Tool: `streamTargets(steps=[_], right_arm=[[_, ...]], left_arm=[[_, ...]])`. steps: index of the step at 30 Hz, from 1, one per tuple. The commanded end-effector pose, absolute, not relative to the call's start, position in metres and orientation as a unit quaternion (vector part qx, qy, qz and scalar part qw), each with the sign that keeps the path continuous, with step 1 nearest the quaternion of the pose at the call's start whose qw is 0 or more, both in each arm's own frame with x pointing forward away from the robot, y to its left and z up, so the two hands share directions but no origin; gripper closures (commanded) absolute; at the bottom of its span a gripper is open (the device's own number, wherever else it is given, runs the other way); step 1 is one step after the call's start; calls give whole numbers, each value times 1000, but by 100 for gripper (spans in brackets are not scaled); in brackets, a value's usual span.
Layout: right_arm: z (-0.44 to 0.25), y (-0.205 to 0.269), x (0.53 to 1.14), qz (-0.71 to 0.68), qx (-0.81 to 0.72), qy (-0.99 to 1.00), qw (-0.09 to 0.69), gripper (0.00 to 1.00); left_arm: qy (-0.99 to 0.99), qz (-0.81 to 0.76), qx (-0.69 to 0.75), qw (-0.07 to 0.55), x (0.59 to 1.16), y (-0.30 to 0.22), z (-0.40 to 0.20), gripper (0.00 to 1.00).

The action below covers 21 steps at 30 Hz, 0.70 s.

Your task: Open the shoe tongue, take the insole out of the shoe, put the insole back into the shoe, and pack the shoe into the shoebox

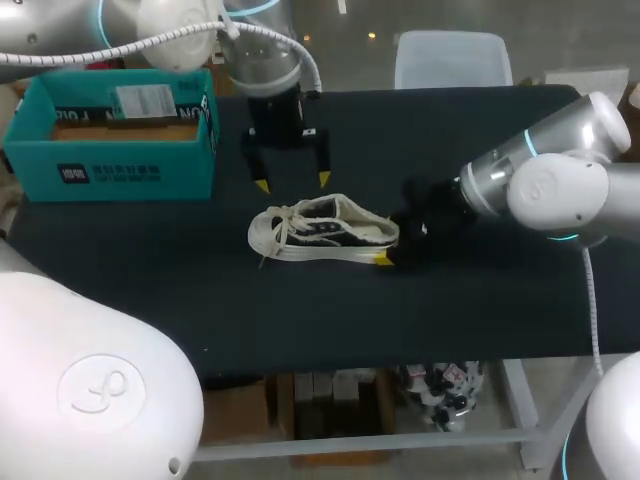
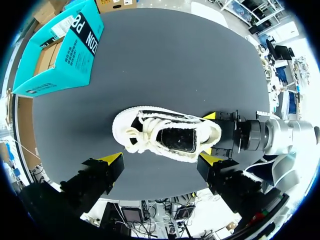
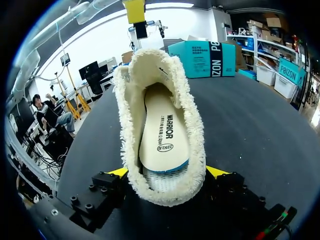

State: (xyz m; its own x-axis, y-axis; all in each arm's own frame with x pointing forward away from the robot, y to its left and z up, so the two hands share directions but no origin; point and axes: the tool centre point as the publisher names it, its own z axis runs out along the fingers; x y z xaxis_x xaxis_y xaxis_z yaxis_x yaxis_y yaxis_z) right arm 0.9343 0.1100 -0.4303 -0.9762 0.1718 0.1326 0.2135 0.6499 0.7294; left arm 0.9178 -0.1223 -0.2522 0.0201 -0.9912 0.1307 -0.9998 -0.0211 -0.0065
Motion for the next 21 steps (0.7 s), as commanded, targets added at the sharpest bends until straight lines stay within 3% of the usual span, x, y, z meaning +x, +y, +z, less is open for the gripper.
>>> streamTargets(steps=[1,14,19,21], right_arm=[[-438,111,937,-405,-105,-908,29,100],[-438,111,937,-405,-105,-908,29,100],[-438,111,937,-405,-105,-908,29,100],[-438,111,937,-405,-105,-908,29,100]], left_arm=[[-705,8,709,10,917,-145,-246,0],[-710,-101,697,25,928,-162,-276,0],[-708,-125,695,13,932,-170,-286,10],[-709,-130,693,13,933,-172,-290,18]])
